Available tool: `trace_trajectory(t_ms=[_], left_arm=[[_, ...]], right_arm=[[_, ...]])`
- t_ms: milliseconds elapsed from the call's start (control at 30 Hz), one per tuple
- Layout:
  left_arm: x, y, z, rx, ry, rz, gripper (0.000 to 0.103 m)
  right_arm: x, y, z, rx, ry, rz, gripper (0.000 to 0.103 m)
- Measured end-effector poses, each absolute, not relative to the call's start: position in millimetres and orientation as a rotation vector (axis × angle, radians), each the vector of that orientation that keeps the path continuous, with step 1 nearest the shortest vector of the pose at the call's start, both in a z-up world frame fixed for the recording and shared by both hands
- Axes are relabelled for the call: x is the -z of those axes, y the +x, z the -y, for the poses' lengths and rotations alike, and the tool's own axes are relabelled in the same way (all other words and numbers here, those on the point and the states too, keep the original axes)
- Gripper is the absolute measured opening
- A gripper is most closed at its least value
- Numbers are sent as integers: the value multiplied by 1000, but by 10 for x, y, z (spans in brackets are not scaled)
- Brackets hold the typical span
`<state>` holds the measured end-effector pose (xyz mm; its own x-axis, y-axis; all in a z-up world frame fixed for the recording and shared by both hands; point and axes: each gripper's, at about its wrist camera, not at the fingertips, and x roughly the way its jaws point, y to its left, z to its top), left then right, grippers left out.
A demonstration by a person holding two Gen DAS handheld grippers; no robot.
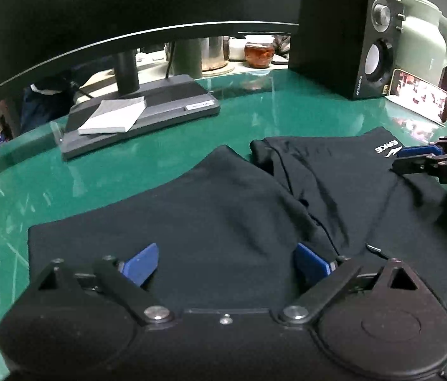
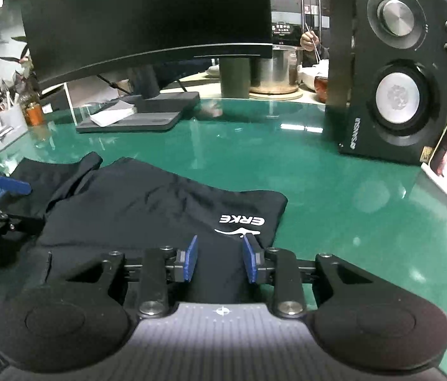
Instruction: Fold clothes
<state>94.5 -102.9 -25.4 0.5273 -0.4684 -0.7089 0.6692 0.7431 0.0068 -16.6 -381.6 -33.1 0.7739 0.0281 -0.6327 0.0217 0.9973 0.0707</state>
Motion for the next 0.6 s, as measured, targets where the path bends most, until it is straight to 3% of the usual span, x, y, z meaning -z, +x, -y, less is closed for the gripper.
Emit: trace_trajectory(t_ms=[300,600], left_arm=[[131,585,1020,686,309,-617,94],[315,521,971,718,289,-707,94]], right_arm=[[176,-854,3330,-99,65,-669,31],[239,-1502,2941,-3,74,-661,31]])
